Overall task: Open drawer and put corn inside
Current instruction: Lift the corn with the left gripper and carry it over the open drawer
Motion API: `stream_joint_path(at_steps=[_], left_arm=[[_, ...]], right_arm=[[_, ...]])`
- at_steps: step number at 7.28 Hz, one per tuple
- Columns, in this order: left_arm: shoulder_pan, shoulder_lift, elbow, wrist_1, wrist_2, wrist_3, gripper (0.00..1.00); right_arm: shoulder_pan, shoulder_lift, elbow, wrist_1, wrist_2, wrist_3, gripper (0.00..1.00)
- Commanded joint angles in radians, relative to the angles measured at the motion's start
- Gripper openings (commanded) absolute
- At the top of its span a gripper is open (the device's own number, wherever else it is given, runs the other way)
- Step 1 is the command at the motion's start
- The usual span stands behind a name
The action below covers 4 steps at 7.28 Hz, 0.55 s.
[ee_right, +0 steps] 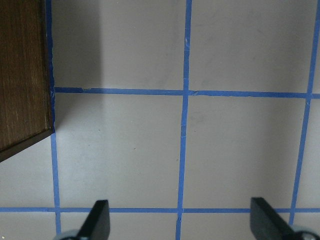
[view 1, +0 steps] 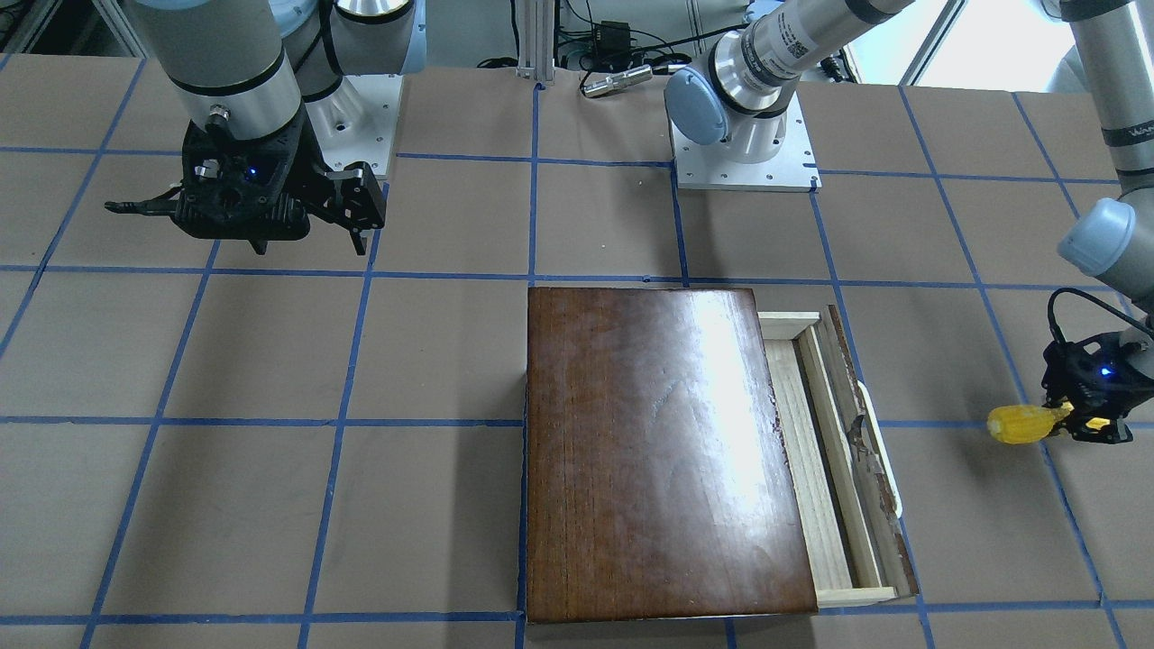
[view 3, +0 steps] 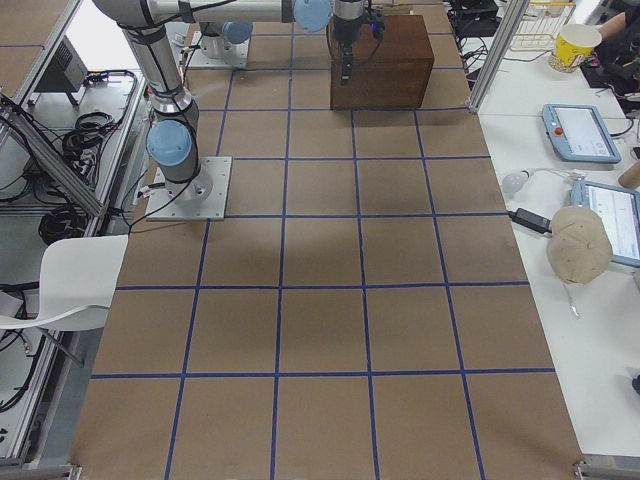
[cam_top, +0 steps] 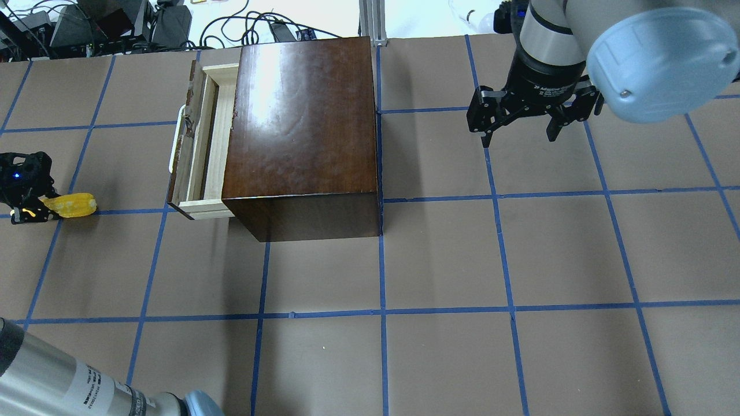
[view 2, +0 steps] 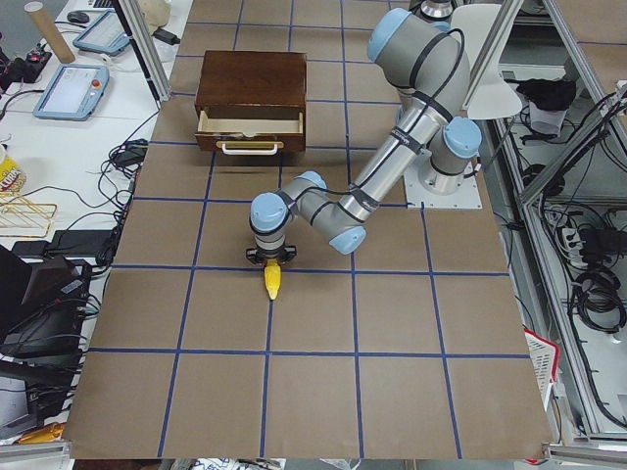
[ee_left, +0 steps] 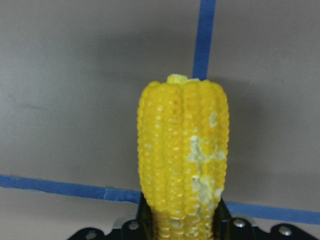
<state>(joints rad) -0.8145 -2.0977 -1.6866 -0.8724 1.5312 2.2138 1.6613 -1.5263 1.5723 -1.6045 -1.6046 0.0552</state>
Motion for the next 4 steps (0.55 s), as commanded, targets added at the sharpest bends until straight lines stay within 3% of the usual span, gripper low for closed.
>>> stream_joint_path(at_steps=[1, 4], left_arm=[[-0.041, 0.056, 0.002, -0.020, -0.012, -0.026, 0.00], [-0.095, 0.181, 0.030, -0.138, -0.040, -0.390, 0.00]], right_arm=[[0.000, 0.000, 0.000, 0.000, 0.000, 0.000, 1.00], [0.000, 0.000, 0.000, 0.000, 0.000, 0.000, 1.00]])
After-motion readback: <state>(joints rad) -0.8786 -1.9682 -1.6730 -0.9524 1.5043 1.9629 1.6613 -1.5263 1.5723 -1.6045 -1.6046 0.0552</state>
